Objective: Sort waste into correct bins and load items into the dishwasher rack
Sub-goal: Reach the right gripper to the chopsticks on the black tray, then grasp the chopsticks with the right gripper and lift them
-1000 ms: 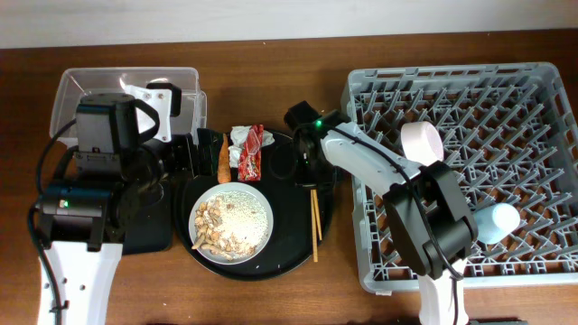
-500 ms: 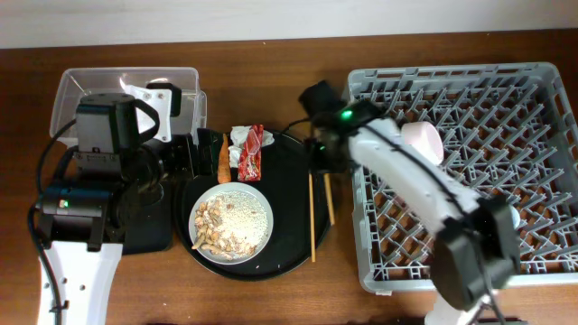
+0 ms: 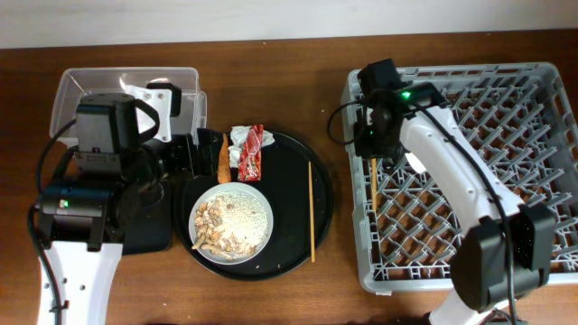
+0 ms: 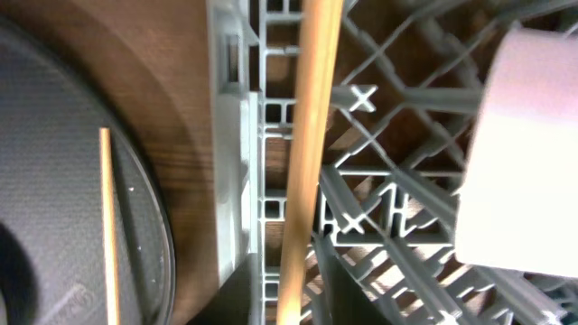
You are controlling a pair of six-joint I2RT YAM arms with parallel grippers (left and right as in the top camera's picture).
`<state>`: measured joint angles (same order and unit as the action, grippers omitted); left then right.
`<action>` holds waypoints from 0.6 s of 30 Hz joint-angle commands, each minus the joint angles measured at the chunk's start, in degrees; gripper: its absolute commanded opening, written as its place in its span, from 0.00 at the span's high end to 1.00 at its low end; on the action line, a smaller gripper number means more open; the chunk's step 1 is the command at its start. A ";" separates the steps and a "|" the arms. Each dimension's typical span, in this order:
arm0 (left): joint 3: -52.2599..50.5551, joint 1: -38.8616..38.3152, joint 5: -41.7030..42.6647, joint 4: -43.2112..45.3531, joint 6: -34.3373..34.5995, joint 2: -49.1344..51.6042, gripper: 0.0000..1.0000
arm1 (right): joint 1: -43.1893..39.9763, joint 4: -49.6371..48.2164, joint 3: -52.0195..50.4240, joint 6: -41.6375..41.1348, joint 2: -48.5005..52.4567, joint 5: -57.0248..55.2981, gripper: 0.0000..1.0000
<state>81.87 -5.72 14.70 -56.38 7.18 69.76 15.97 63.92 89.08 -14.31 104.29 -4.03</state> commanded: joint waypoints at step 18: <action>0.70 -0.15 -0.17 0.11 0.50 -0.09 0.01 | 17.27 -5.22 -0.20 -13.70 9.20 7.15 0.53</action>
<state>81.87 -5.72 14.70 -56.38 7.18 69.76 33.76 58.63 88.97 -24.10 108.03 2.96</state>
